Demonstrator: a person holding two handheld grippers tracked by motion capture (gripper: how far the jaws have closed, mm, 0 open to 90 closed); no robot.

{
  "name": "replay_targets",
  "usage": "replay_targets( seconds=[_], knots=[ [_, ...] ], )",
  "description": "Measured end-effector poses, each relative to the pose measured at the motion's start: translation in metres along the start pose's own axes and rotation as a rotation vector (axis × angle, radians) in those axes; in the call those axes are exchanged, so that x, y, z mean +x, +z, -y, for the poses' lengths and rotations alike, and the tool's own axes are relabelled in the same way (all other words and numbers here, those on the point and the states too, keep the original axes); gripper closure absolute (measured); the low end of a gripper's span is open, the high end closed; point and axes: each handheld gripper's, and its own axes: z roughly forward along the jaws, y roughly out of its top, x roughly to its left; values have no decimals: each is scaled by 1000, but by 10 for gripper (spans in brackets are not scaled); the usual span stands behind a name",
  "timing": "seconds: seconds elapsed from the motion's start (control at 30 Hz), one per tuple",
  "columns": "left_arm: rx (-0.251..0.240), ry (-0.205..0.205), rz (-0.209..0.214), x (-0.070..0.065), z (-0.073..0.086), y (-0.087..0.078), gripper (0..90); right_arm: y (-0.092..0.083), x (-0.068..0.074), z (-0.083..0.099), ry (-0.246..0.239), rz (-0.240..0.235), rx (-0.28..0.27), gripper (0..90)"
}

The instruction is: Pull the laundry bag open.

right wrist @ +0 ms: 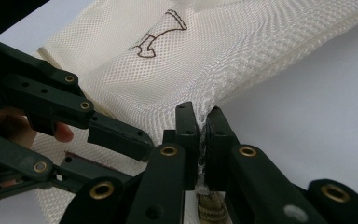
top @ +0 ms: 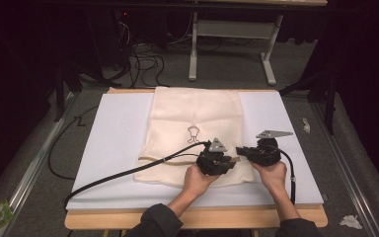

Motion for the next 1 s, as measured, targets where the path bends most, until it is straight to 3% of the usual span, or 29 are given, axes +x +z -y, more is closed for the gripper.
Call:
replay_targets(
  seconds=[0.4,1.0],
  knots=[
    [-8,-25,2,0,1,9,678,3,4,1,7,-16,-2,878],
    [-28,-12,15,-3,2,7,762,5,1,3,5,-20,4,878]
  ],
)
